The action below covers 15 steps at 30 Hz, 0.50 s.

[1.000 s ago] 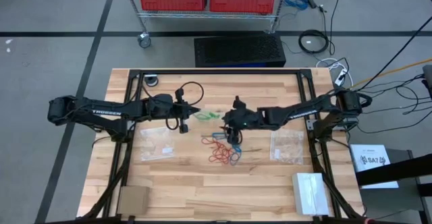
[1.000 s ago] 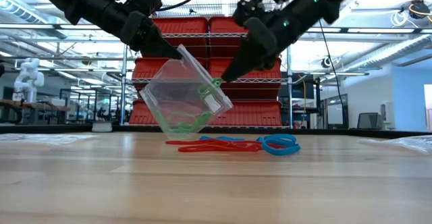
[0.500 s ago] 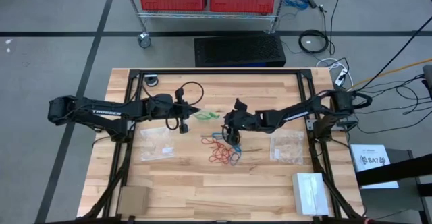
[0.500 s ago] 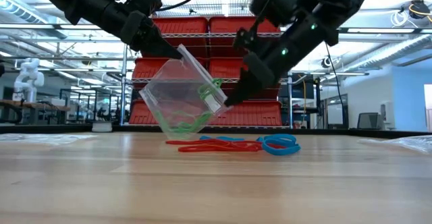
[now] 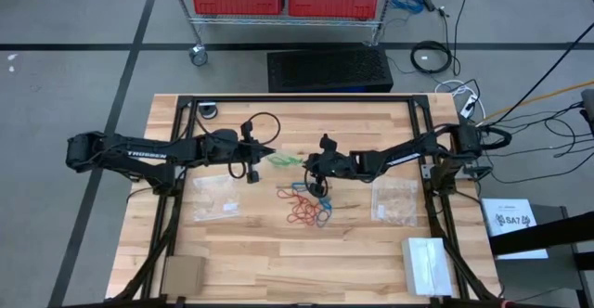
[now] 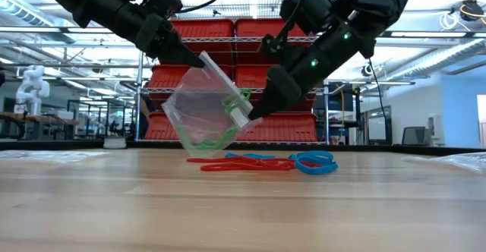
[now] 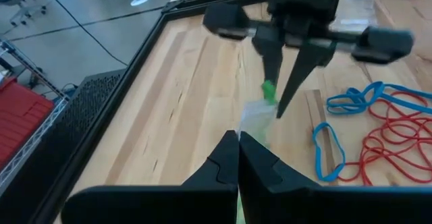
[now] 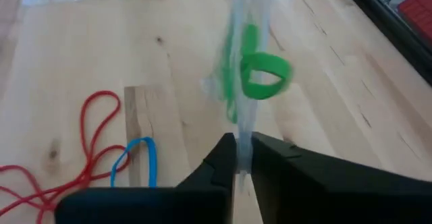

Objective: Sort rubber bands
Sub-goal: Close the top transparent zip bag

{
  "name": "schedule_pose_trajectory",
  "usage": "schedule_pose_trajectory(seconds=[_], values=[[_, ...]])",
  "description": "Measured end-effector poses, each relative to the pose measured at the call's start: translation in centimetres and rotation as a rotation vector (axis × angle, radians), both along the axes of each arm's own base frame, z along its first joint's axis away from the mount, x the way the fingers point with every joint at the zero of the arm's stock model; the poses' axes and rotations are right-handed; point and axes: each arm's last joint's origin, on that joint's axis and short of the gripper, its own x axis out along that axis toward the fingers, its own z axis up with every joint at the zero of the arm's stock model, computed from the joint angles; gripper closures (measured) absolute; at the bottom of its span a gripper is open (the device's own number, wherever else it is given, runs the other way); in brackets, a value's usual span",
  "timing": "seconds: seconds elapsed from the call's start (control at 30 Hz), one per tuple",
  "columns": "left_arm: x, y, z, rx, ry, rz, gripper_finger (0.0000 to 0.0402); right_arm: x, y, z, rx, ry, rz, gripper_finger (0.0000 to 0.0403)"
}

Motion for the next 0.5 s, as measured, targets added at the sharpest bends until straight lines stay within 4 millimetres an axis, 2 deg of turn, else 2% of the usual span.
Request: schedule_pose_trajectory(seconds=[0.13, 0.33, 0.5], values=[[0.0, 0.1, 0.0, 0.016, -0.001, 0.015, 0.0401, -0.4, 0.0, 2.1, 0.003, -0.027, -0.003, 0.0382], [0.1, 0.1, 0.2, 0.019, -0.020, 0.018, 0.0401, -0.8, 0.0, 7.9, -0.007, -0.131, -0.003, 0.0392], [0.2, 0.1, 0.6, 0.001, -0.066, 0.025, 0.0401, -0.5, -0.1, 11.6, -0.027, -0.100, 0.011, 0.0392]])
